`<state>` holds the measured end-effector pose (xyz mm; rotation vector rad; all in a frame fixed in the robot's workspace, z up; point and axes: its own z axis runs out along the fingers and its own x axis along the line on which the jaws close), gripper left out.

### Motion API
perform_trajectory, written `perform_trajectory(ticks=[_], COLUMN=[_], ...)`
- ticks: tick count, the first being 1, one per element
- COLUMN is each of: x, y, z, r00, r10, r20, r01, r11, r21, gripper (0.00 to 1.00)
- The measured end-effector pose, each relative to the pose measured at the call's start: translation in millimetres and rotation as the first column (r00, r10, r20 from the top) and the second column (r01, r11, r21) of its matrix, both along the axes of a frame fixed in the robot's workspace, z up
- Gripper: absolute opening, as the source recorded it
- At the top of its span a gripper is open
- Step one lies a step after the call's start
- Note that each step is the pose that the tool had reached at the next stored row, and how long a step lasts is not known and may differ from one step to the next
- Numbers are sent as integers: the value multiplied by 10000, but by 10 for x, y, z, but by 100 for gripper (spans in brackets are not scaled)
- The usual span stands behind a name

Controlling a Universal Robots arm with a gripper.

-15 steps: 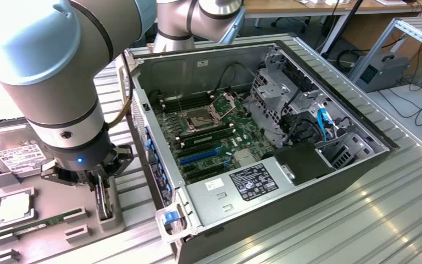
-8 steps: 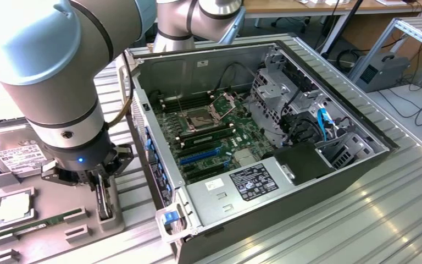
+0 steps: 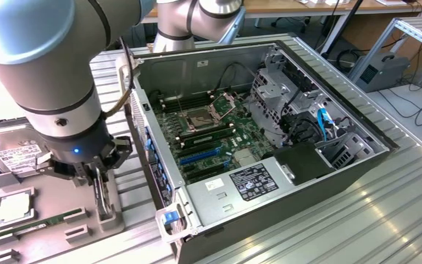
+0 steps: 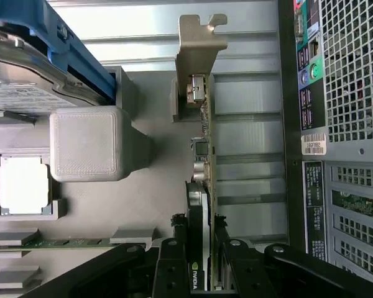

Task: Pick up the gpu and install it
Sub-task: 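Pick up the gpu and move the gpu toward the slot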

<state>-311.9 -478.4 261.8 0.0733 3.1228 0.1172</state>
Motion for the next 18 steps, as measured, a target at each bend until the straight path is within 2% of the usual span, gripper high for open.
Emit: perform_trajectory(ticks=[4,8,11,15,18], x=[1,2,3,5,12], y=[0,0,0,0,0], z=[251,420,625,801,1044], r00=[10000,10000,10000,10000,10000], r10=[-1,-1,0,0,0], r20=[1,1,0,0,1], r01=[1,1,0,0,0], r11=[10000,10000,9999,9999,9997], r21=[55,88,133,172,245], gripper=[27,27,27,27,27])
